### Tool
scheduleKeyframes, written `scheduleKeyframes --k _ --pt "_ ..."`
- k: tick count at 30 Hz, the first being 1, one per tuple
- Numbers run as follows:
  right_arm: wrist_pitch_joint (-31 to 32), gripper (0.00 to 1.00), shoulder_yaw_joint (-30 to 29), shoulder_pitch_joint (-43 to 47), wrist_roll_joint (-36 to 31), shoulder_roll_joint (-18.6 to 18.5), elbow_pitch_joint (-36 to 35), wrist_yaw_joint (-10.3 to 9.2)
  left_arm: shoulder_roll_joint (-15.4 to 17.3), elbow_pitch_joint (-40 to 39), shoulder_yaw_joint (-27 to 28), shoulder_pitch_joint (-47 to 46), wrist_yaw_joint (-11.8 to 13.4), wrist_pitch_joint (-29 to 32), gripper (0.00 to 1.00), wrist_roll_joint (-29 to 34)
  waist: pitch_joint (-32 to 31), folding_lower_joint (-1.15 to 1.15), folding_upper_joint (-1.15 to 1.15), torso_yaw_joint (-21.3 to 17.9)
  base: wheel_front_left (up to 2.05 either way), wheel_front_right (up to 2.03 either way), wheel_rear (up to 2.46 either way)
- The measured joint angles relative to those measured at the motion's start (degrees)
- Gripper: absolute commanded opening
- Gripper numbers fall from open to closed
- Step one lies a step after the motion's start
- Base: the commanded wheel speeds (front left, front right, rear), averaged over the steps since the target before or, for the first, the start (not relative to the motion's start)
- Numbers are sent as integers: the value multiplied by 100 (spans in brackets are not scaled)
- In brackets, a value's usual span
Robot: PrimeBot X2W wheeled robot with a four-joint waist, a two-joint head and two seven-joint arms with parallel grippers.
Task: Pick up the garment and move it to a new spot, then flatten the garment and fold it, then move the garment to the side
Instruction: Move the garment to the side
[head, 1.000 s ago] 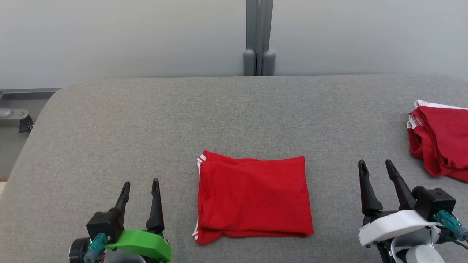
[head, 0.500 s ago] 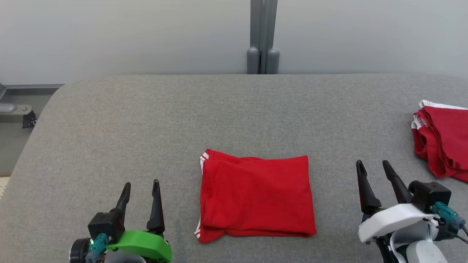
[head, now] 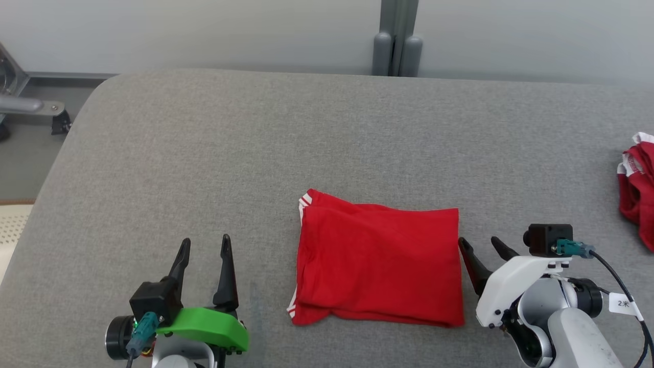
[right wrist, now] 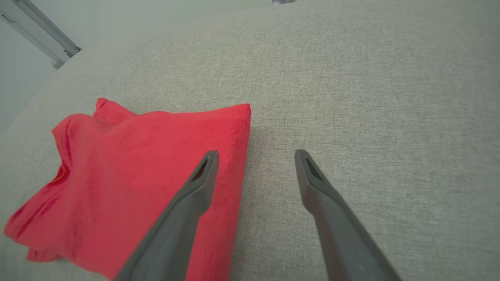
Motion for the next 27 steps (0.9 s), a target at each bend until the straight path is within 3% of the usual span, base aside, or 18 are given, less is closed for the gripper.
scheduleKeyframes --k 13,14,15,16,22,27 --pt "432 99 210 -161 297 -114 653 -3 -158 55 136 -74 -107 0 100 112 356 0 0 621 0 0 0" --pt "431 47 245 -174 302 -116 668 -3 -163 56 157 -71 -111 0 100 121 358 0 0 634 0 0 0" --pt "430 27 280 -186 305 -115 682 -4 -164 56 169 -70 -110 0 100 124 357 0 0 630 0 0 0" --pt "423 0 330 -197 326 -114 697 -3 -167 54 177 -68 -112 0 100 136 357 0 0 615 0 0 0" --pt "341 0 519 -304 412 -154 702 2 -175 18 198 -21 -180 -9 100 234 351 0 0 353 0 0 0" --pt "326 0 552 -342 452 -459 454 5 -169 -15 201 -13 -210 -8 100 307 362 0 0 -65 0 0 0"
